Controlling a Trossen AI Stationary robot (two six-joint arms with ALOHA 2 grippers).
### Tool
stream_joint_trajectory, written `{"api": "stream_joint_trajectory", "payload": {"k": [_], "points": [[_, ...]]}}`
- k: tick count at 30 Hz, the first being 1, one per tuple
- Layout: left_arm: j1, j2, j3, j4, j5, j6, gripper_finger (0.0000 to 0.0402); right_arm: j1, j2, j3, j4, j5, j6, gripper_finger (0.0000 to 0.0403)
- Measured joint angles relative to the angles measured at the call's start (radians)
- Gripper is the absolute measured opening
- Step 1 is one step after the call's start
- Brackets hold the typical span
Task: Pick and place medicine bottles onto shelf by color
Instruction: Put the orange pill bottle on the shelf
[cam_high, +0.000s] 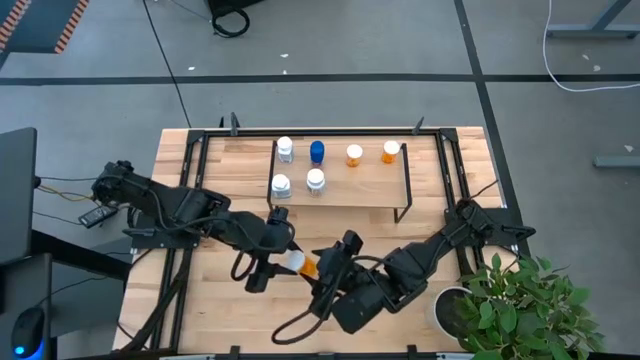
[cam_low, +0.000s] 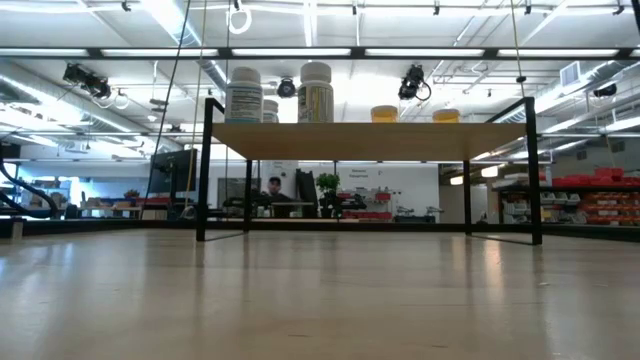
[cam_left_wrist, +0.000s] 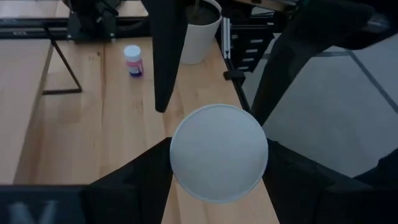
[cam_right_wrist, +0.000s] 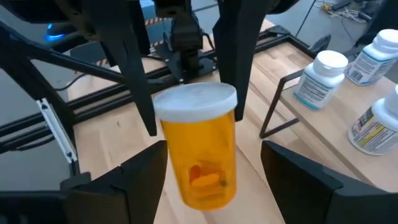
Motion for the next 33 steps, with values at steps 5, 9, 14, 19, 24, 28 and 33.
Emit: {"api": "stream_joint_trajectory", "payload": {"k": [5, 9, 14, 19, 24, 28, 33], "points": [[0.003, 0.000, 0.000, -0.004, 0.005, -0.026, 0.0224, -0.016, 0.000, 0.000, 0.003, -0.064, -0.001, 0.0267], [0.002, 0.000, 0.000, 0.001, 0.006, -0.030, 0.0226, -0.018, 0.000, 0.000, 0.006, -0.080, -0.015, 0.0267], [0.004, 0.000, 0.000, 0.002, 0.044, -0.029, 0.0230, -0.018, 0.000, 0.000, 0.062, -0.098, -0.072, 0.0267], [0.013, 0.000, 0.000, 0.000, 0.044, -0.023, 0.0230, -0.018, 0.000, 0.000, 0.083, -0.127, -0.087, 0.0267], [0.013, 0.000, 0.000, 0.001, 0.047, -0.019, 0.0231, -0.018, 0.000, 0.000, 0.082, -0.138, -0.103, 0.0267], [0.014, 0.000, 0.000, 0.023, 0.056, -0.019, 0.0228, -0.028, 0.000, 0.000, 0.082, -0.143, -0.125, 0.0267], [0.013, -0.003, 0.000, 0.065, 0.057, -0.022, 0.0224, -0.040, 0.000, 0.000, 0.082, -0.145, -0.149, 0.0267]]}}
